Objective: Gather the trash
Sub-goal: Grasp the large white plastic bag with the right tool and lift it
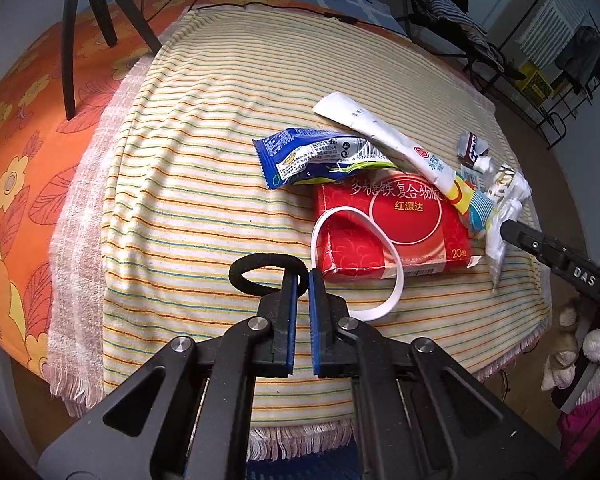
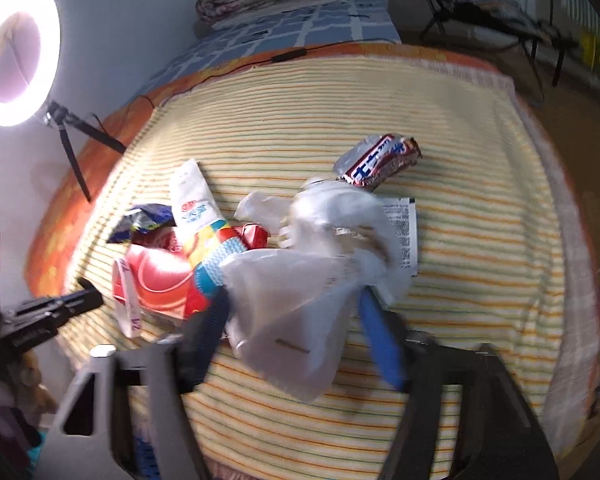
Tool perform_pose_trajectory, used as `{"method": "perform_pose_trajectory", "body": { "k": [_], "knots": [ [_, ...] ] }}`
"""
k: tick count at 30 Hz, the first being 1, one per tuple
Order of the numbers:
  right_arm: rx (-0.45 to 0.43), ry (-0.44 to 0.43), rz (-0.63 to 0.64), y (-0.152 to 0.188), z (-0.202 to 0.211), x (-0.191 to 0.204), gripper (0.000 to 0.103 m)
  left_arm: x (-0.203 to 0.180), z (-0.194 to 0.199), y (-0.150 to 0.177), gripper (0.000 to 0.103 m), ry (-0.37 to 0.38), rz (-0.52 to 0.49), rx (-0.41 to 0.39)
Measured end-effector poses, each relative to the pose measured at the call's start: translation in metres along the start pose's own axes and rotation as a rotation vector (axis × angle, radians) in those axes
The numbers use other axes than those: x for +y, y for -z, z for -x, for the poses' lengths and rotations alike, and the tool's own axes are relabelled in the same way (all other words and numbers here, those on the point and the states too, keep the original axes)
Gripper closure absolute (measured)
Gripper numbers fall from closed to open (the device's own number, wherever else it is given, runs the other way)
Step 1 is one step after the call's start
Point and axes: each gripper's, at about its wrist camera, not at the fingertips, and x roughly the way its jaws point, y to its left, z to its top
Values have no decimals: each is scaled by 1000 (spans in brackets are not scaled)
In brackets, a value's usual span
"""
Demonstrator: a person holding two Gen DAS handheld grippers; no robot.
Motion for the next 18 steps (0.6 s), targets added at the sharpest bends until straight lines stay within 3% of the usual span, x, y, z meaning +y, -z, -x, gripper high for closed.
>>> {"method": "perform_pose_trajectory", "body": {
  "k": [1, 6, 18],
  "knots": [
    [5, -25, -18, 1, 1, -4, 74, 0, 1, 0, 100, 0, -1, -3],
    [-4, -56, -11, 6, 8, -3, 98, 0, 9, 4, 100, 3, 5, -11],
    [-92, -48, 23, 16, 45, 1, 102, -9, 31, 18, 100, 3, -17, -49]
  ]
}}
